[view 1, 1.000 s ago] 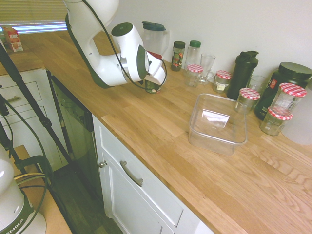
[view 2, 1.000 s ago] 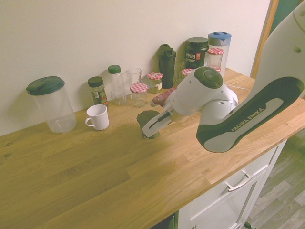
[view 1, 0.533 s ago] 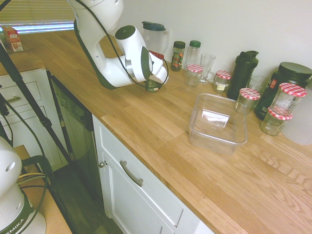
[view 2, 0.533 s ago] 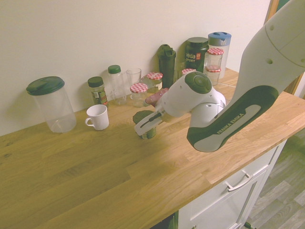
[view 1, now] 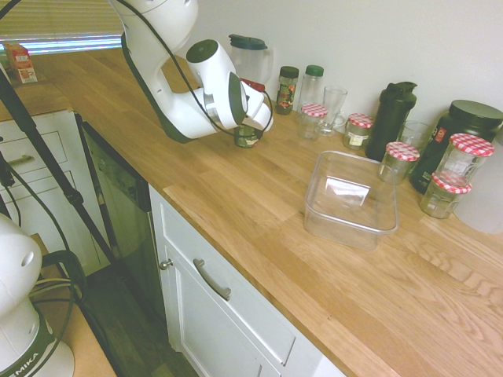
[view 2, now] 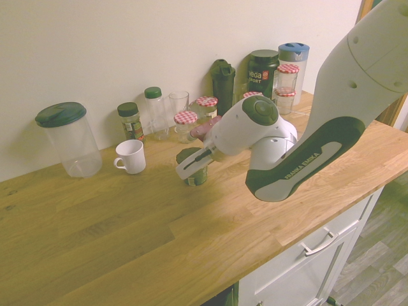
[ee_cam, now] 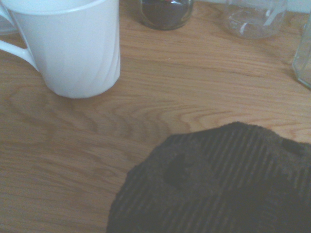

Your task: Put the cereal into the container

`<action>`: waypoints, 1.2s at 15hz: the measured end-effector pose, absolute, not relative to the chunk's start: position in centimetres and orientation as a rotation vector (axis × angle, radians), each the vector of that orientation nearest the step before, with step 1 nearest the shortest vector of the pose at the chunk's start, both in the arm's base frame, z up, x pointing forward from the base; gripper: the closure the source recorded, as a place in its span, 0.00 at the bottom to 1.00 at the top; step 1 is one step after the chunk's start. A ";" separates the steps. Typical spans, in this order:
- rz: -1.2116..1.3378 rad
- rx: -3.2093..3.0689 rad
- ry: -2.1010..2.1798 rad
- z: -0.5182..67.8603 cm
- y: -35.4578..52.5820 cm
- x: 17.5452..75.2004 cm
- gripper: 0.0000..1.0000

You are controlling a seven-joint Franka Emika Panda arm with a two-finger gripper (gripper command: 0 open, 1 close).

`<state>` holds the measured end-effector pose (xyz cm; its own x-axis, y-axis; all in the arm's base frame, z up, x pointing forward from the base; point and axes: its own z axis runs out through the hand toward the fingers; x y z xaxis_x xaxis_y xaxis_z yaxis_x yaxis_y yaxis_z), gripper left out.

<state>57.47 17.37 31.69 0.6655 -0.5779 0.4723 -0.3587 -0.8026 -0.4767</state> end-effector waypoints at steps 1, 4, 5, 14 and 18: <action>-0.887 -2.537 0.755 31.6 17.3 57.5 1.00; -0.864 -2.515 0.808 31.8 17.4 57.5 1.00; -0.849 -2.506 0.828 31.9 17.5 57.5 1.00; -0.896 -2.510 0.911 42.8 13.1 58.1 1.00; -0.973 -2.529 0.979 49.1 7.0 57.2 1.00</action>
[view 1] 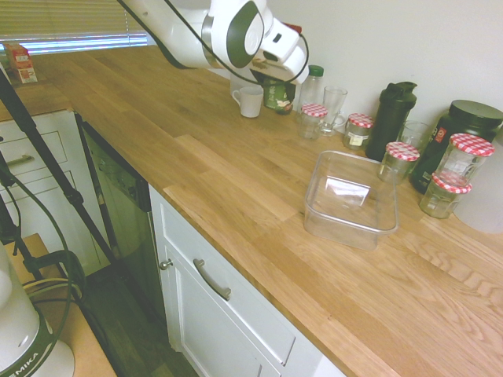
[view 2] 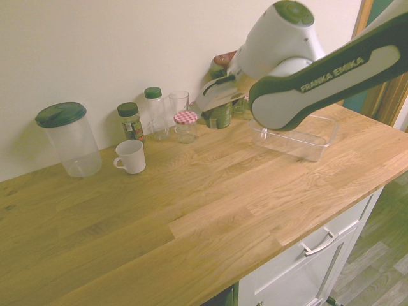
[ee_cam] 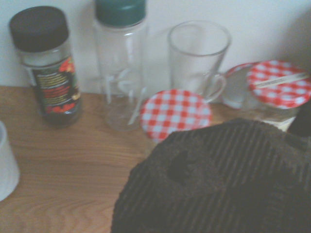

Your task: Put the cereal into the container

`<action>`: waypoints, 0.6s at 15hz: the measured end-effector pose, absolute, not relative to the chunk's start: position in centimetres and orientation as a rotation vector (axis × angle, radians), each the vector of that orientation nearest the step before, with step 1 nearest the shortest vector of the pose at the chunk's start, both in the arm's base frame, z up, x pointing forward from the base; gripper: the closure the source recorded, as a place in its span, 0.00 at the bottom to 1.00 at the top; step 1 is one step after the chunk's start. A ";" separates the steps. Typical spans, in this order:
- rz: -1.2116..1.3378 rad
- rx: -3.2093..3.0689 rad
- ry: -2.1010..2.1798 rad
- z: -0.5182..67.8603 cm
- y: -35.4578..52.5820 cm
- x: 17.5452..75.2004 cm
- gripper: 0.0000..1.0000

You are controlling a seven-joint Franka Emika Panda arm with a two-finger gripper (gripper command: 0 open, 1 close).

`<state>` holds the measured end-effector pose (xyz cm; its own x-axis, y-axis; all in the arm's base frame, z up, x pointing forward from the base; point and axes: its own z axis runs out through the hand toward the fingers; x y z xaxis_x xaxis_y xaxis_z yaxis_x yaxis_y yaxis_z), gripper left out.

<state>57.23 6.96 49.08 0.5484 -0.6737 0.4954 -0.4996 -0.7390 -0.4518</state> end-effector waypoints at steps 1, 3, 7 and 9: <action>-0.978 -2.534 1.017 49.8 5.2 57.0 1.00; -0.964 -2.541 1.106 49.9 1.9 56.0 1.00; -0.911 -2.509 1.293 50.4 -5.3 52.9 1.00; -0.840 -2.493 1.376 51.1 -8.2 51.6 1.00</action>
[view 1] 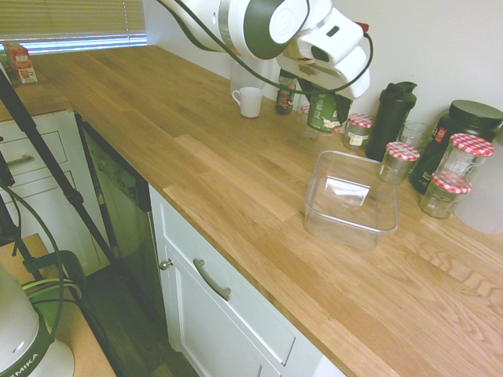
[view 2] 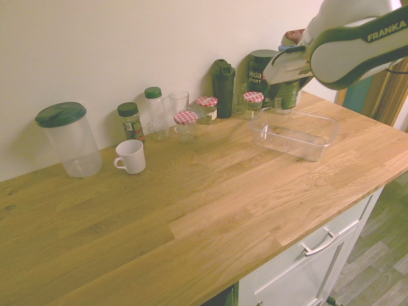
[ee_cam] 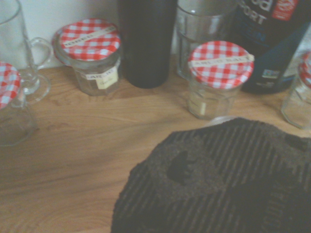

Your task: Put the cereal into the container

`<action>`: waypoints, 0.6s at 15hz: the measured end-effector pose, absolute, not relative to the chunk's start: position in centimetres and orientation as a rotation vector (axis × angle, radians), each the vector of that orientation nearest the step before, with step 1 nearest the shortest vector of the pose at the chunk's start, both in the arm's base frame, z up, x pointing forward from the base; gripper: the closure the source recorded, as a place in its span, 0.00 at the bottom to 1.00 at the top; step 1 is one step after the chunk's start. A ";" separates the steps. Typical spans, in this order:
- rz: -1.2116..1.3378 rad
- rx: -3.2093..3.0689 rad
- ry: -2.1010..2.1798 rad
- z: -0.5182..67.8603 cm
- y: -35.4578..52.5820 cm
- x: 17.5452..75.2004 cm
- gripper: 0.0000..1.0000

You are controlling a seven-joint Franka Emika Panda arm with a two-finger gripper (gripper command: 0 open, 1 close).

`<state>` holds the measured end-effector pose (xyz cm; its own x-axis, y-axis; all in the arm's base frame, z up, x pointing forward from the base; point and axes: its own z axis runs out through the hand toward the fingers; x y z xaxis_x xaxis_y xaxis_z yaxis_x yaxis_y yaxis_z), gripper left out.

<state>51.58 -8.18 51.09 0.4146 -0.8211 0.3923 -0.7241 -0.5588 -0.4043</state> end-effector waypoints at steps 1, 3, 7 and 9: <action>-0.798 -2.486 1.424 50.9 -9.4 51.2 1.00; -0.722 -2.470 1.498 50.0 -11.8 50.8 1.00; -0.590 -2.413 1.594 46.5 -15.4 53.2 1.00; -0.493 -2.375 1.630 44.5 -16.1 55.6 1.00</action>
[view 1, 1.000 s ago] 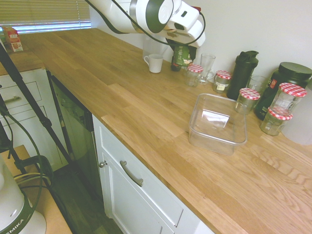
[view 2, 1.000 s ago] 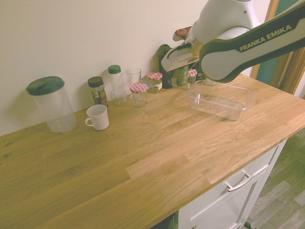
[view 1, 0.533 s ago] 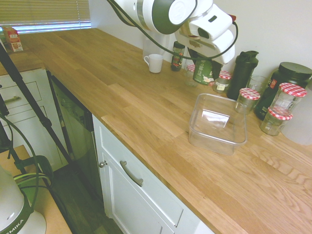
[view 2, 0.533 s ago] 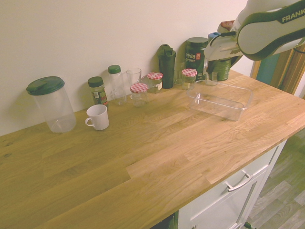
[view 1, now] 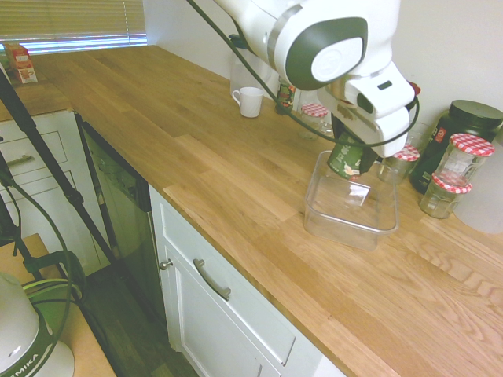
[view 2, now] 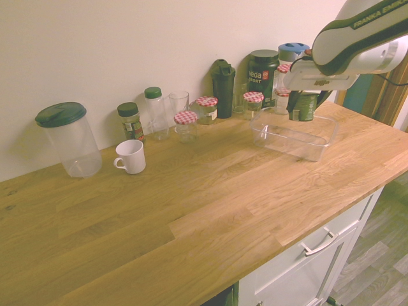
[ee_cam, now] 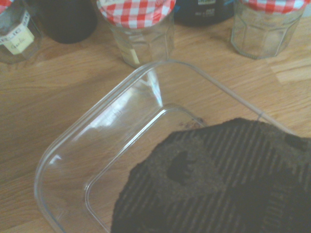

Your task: Put the cereal into the container

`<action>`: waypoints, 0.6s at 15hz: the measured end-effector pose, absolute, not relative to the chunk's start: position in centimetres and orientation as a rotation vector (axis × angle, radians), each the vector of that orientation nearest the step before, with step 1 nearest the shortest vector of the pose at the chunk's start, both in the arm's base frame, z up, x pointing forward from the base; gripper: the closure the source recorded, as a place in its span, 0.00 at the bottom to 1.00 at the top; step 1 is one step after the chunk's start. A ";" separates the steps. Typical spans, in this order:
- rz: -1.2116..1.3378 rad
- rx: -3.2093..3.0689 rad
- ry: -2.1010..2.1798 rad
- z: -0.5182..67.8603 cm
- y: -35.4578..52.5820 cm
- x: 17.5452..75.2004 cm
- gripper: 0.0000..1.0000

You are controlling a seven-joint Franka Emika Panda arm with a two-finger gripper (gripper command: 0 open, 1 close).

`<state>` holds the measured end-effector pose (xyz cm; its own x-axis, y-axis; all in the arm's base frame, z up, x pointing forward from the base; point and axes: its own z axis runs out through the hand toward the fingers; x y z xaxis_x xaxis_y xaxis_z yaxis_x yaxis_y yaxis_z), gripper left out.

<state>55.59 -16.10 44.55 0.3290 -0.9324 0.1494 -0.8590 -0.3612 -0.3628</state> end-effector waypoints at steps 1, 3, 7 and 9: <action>-0.454 -2.353 1.646 44.3 -16.4 57.0 1.00; -0.420 -2.307 1.671 45.1 -17.4 59.5 1.00; -0.311 -2.202 1.713 46.7 -18.0 61.0 1.00; -0.274 -2.162 1.716 46.6 -17.7 60.8 0.00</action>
<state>60.79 -17.69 46.58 0.2411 -0.9677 -0.0733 -0.8967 -0.1932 -0.3982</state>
